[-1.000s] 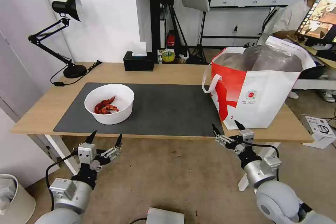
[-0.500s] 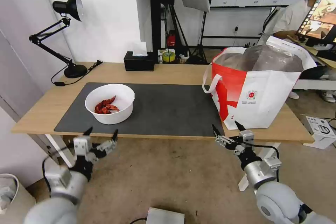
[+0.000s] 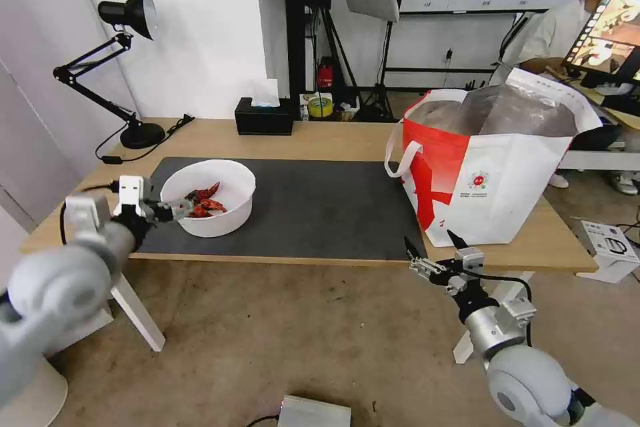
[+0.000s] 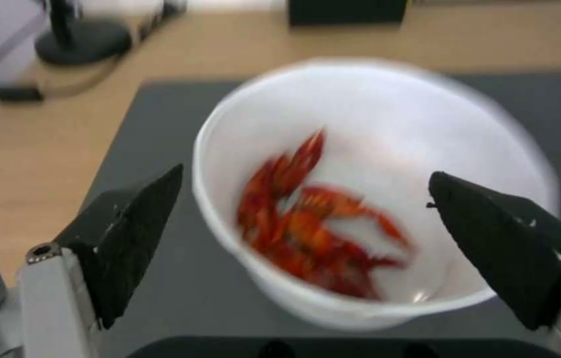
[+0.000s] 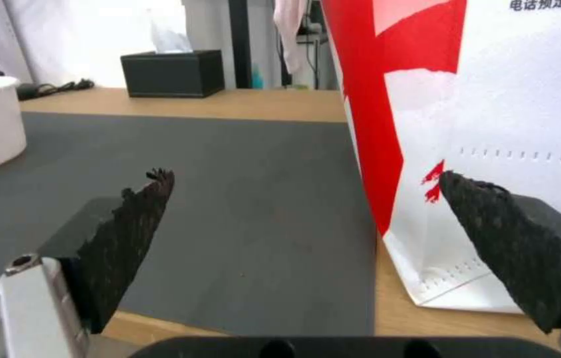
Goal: Pick up the trash from the table and place it into the takeout bag.
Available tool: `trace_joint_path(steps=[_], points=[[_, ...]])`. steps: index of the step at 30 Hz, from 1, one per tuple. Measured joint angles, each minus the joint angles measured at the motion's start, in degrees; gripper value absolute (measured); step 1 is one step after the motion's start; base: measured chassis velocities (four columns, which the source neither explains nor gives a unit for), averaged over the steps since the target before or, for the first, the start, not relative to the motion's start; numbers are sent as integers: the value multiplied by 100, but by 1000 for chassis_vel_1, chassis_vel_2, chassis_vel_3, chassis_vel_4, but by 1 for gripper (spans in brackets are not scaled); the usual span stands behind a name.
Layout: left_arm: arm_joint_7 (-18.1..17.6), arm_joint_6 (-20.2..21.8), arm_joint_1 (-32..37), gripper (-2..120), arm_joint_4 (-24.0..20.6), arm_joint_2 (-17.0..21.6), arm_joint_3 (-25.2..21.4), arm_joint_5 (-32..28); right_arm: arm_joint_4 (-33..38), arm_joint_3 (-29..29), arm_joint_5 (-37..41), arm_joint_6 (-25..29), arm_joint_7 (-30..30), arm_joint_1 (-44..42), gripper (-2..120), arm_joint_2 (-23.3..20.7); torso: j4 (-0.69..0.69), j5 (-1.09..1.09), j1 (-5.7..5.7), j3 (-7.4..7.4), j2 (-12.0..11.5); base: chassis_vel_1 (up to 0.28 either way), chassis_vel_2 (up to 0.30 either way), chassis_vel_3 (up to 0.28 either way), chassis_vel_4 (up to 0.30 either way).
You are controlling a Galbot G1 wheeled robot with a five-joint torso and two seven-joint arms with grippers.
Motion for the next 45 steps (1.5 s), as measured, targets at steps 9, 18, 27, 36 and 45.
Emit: trace_joint_path(steps=[9,18,27,36,45], points=[[31,926,-1397,100,1015,7,853,-1044,0,-3,3,-3,-2,3,100,-1,0,1,0,0,0,0,0,0,0],[-290,952,-2416,100,1726,-268,1763,-1209,-1,-4,3,-4,-2,5,100,-2,0,1,0,0,0,0,0,0,0],[-715,923,-2913,100,2101,-416,2273,-1330,-1,-4,3,-4,-2,5,100,-2,0,1,-1,-1,0,0,0,0,0],[-945,908,-2948,100,2312,-520,2409,-1349,-1,-4,4,-4,-2,5,100,-2,0,2,0,-1,1,0,0,0,0],[-1266,901,-2754,100,2309,-577,2208,-1839,-1,-4,4,-4,-2,6,100,-2,0,1,-1,-1,1,0,0,0,0]])
